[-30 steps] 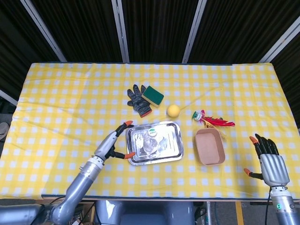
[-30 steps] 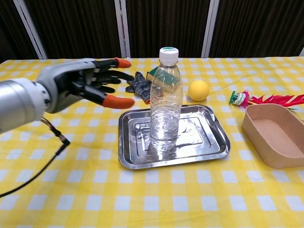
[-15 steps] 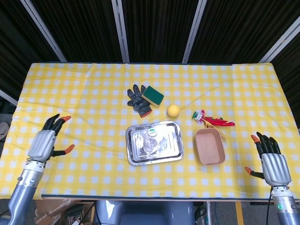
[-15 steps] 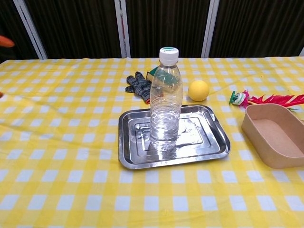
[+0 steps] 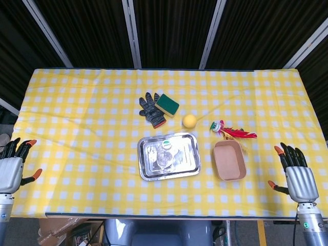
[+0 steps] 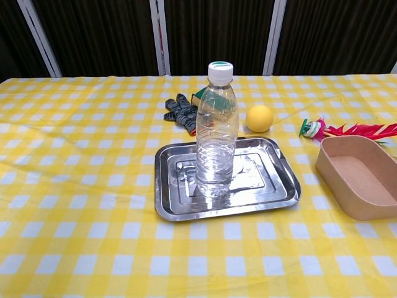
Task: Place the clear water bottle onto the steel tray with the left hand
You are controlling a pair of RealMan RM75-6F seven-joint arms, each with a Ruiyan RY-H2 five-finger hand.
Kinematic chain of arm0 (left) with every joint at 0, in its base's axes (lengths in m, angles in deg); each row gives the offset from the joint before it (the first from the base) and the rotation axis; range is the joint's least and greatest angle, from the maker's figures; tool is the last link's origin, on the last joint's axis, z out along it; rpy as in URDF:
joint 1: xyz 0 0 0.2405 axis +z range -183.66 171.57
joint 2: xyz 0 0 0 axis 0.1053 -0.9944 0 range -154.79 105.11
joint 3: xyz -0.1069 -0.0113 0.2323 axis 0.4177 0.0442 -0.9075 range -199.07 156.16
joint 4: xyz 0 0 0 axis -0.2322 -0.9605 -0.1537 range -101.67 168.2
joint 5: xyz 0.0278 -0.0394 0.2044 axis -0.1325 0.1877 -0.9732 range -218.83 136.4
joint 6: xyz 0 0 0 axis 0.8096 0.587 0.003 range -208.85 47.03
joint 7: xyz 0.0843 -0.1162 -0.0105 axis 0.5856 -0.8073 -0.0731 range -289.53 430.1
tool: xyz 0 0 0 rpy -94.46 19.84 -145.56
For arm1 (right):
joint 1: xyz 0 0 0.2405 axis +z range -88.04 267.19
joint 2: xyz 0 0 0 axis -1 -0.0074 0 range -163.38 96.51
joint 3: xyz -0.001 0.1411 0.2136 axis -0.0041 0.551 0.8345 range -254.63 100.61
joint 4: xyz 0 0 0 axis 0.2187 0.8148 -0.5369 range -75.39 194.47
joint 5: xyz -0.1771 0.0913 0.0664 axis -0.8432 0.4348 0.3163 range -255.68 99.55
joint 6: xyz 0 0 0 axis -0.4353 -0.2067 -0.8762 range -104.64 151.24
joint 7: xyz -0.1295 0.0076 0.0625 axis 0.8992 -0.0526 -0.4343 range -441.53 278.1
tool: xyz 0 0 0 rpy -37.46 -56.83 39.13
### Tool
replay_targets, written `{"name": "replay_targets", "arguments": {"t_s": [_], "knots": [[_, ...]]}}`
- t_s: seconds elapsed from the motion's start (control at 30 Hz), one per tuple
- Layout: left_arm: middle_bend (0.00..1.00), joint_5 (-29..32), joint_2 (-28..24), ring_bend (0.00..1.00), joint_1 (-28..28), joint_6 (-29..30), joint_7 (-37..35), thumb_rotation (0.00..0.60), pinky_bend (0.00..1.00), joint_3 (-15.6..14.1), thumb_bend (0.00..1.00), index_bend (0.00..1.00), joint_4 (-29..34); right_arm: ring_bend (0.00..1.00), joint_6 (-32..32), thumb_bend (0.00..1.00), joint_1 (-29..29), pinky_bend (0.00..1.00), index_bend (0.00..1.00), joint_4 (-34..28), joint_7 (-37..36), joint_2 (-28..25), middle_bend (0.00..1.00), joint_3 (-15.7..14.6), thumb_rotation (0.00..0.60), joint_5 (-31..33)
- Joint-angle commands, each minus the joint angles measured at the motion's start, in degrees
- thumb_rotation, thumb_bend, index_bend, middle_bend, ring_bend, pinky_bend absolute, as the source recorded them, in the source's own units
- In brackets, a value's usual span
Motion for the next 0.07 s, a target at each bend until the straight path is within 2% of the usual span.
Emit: {"name": "replay_targets", "arguments": {"t_s": [0.03, 0.07], "knots": [[0.14, -0.24, -0.31, 0.0, 0.25, -0.09, -0.13, 0.6, 0.0, 0.04, 0.28, 0.13, 0.6, 0.0, 0.2, 0.05, -0.04, 0.0, 0.08, 0.09, -0.19, 0.12, 0.0, 0.1, 0.6, -0.08], [0.14, -0.42, -0.26, 0.0, 0.3, -0.13, 0.12, 0.6, 0.0, -0.08, 0.28, 0.13, 0.44, 0.0, 0.14, 0.05, -0.03, 0.0, 0.08, 0.08, -0.23, 0.12, 0.0, 0.12, 0.6, -0.02]]}}
